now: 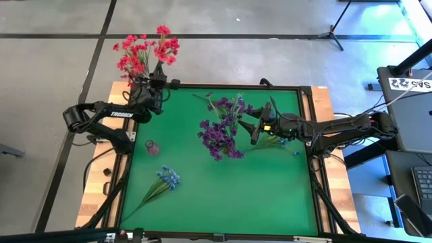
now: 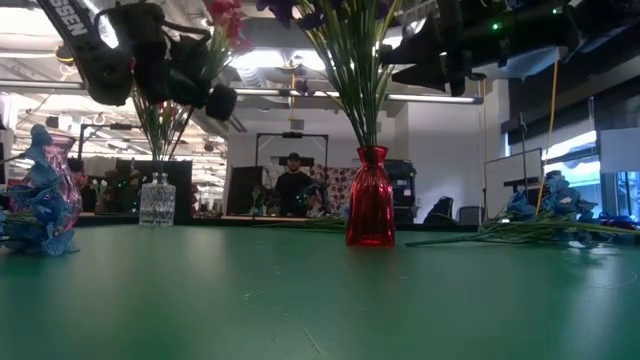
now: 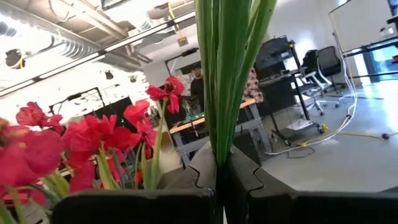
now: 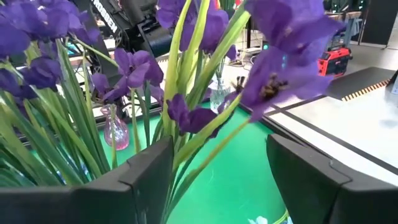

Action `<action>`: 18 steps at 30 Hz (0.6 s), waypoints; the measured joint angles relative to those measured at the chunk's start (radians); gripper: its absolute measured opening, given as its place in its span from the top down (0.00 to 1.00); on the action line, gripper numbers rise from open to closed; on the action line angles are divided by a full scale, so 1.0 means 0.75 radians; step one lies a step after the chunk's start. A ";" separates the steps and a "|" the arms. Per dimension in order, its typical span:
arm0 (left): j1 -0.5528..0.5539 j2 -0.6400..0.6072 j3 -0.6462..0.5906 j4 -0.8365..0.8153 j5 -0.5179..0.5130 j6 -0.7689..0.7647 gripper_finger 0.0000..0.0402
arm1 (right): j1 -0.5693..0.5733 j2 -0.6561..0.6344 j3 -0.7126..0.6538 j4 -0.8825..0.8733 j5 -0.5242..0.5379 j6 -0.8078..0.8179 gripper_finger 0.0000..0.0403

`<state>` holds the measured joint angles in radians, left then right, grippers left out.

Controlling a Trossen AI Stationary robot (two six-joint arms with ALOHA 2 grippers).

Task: Sort flowers into vase by color
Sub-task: Put the red flowers into the transparent vase

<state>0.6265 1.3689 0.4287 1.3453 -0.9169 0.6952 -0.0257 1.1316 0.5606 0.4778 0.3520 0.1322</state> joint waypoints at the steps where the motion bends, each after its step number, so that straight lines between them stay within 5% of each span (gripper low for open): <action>1: 0.009 0.000 -0.002 0.000 0.012 -0.003 1.00 | 0.000 0.000 0.000 0.001 0.005 0.000 0.36; 18: 0.104 0.000 -0.004 -0.147 0.014 -0.116 0.99 | 0.000 0.001 0.000 -0.006 0.010 0.000 0.36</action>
<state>0.7046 1.3689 0.4259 1.2350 -0.9067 0.6083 -0.0257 1.1320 0.5606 0.4736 0.3595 0.1318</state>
